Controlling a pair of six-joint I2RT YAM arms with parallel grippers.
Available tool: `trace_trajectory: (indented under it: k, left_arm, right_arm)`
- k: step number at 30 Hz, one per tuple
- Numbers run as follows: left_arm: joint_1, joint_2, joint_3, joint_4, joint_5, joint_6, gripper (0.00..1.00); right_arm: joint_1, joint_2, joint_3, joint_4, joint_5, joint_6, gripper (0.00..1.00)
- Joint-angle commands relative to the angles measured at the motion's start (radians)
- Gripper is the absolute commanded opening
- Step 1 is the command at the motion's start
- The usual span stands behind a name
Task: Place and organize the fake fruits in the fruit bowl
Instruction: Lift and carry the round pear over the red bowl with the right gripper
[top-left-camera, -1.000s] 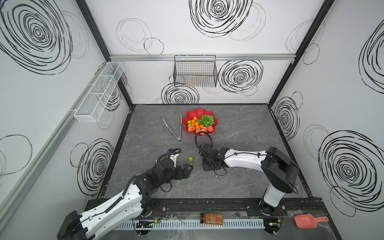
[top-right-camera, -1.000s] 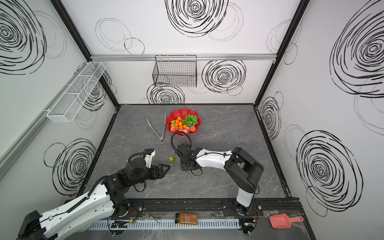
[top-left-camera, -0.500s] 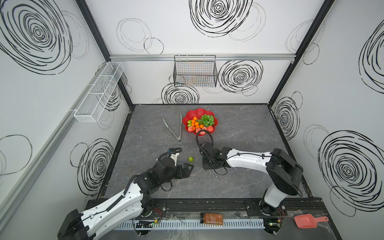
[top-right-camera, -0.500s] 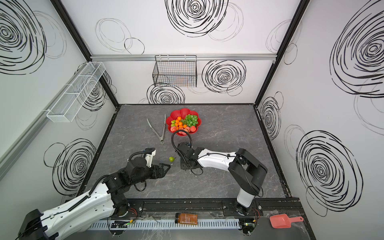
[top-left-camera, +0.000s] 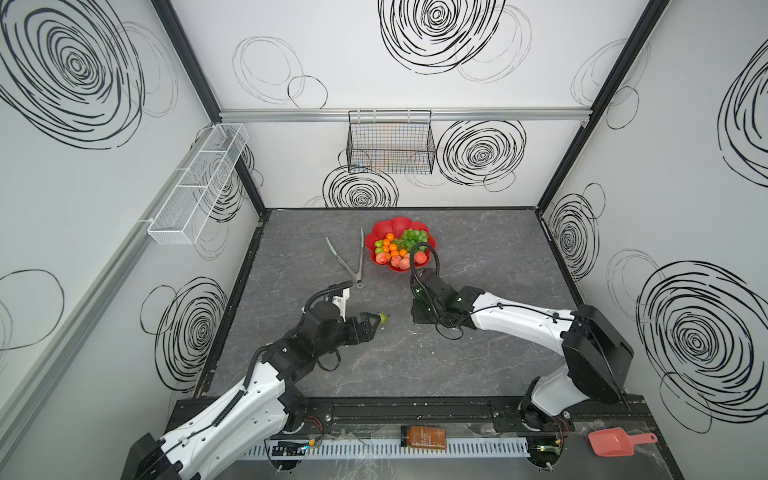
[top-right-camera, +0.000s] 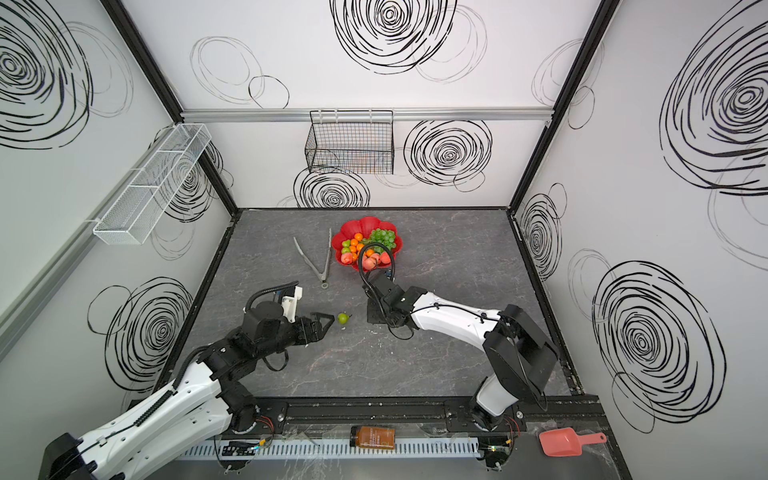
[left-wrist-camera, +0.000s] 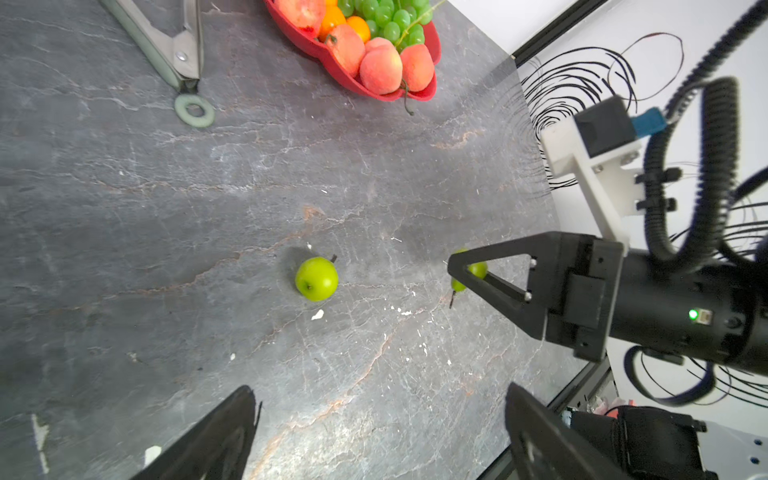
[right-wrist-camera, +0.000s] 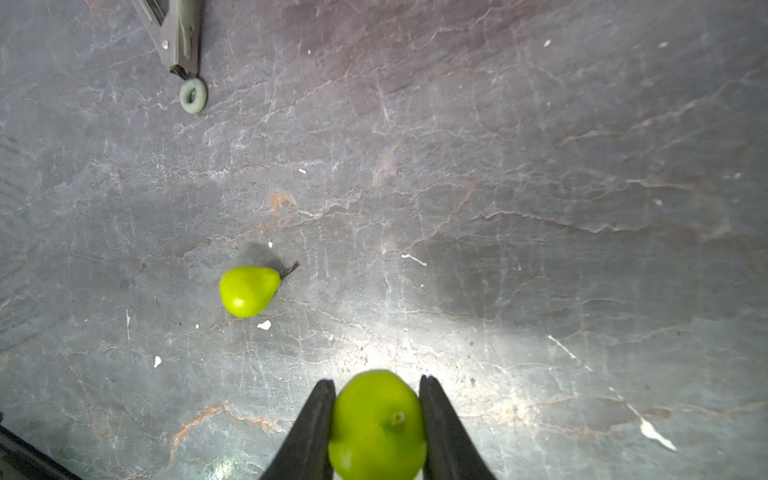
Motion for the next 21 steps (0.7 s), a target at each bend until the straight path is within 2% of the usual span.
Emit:
trace_trajectory:
  k: [1,13,21]
  left_arm:
    - [0.058,0.017,0.046,0.016,0.063,0.047,0.96]
    - [0.267,0.128,0.132,0.048,0.184,0.146,0.96]
    - [0.329,0.223,0.19,0.078,0.194,0.186,0.96]
  right_arm:
    - [-0.025,-0.032,0.018,-0.006,0.004,-0.02,0.31]
    - [-0.09,0.031,0.166,-0.045,-0.018,-0.094,0.31]
    - [-0.119,0.126,0.298,-0.057,-0.04,-0.123,0.31]
